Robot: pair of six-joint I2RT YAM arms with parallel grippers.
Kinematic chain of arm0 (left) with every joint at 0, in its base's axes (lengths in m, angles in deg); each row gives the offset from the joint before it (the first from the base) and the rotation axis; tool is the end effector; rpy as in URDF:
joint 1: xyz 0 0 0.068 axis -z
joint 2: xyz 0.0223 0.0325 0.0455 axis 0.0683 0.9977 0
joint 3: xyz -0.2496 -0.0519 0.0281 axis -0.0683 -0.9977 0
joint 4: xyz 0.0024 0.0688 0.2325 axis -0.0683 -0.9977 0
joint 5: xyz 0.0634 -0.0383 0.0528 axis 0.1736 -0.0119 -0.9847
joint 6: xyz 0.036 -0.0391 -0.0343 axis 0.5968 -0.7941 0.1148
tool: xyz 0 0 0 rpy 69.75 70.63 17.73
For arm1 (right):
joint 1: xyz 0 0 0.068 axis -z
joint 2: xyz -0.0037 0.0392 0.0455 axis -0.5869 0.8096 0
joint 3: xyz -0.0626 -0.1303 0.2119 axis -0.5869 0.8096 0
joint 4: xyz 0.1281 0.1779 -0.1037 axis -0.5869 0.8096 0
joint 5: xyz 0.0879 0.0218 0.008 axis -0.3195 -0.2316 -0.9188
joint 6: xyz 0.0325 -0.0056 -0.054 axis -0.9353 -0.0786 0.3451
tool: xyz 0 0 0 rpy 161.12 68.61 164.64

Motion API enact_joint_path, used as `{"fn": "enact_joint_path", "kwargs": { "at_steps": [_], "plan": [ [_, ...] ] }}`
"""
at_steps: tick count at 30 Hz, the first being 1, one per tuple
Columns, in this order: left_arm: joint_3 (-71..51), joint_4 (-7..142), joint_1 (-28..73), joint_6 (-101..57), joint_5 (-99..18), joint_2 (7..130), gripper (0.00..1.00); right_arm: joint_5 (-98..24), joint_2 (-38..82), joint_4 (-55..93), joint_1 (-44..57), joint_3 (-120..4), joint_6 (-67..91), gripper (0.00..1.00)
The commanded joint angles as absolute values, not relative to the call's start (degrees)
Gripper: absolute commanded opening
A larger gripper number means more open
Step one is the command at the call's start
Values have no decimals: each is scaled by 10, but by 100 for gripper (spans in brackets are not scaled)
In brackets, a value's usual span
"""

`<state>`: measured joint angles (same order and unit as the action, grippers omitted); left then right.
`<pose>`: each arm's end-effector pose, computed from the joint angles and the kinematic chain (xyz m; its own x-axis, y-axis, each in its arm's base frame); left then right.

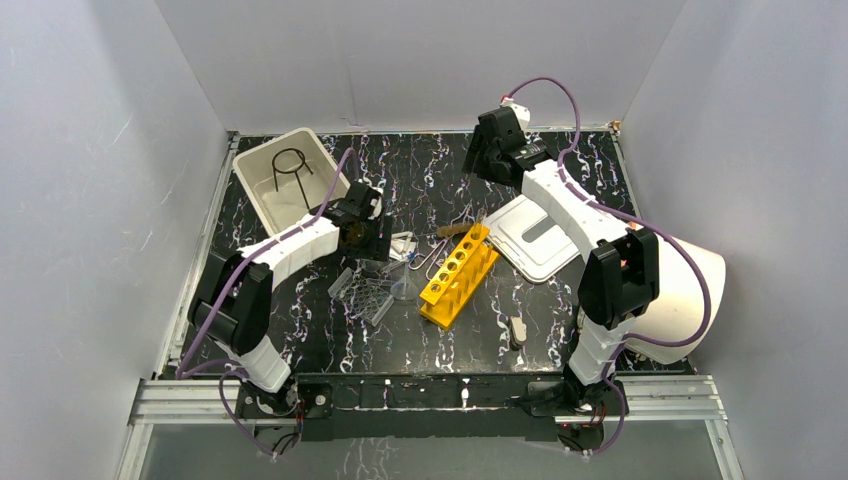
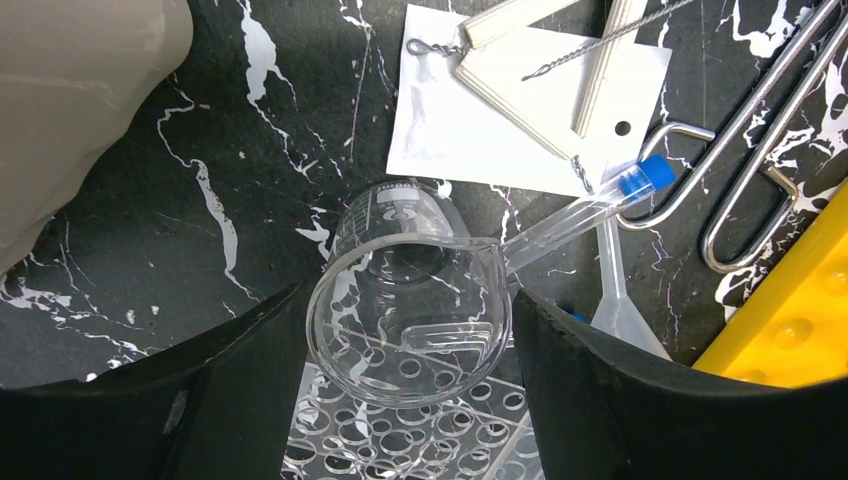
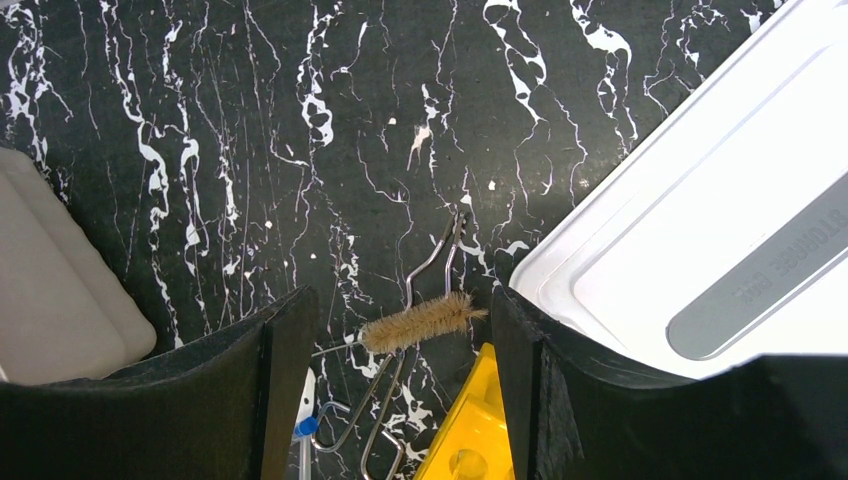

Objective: Organize the chemistry lab equipment

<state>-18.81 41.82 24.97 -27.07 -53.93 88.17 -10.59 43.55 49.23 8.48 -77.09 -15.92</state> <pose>0.2940 -0.1572 0.1936 -0.8121 0.1273 -0.5694 0.2154 0.9724 -0.0898 0.3602 0.1699 0.3078 -0.5827 0.3091 -0.7516 0.1395 0.9491 0.2823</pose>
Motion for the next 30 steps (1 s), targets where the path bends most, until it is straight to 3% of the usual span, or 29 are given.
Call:
{"fn": "enact_joint_path", "kwargs": {
  "at_steps": [1, 6, 13, 22, 30],
  "plan": [
    [-180, 434, 257, -251, -569, 871, 70, -110, 401, 466, 87, -768, -151, 72],
    [-184, 450, 260, -243, -569, 866, 62, -110, 396, 464, 87, -765, -148, 72],
    [-180, 448, 267, -231, -566, 858, 36, -107, 392, 462, 88, -762, -146, 72],
    [-137, 427, 270, -209, -544, 786, 36, -110, 384, 453, 88, -754, -148, 72],
    [-31, 410, 270, -221, -618, 762, 31, -119, 386, 449, 89, -756, -153, 72]
  ]
}}
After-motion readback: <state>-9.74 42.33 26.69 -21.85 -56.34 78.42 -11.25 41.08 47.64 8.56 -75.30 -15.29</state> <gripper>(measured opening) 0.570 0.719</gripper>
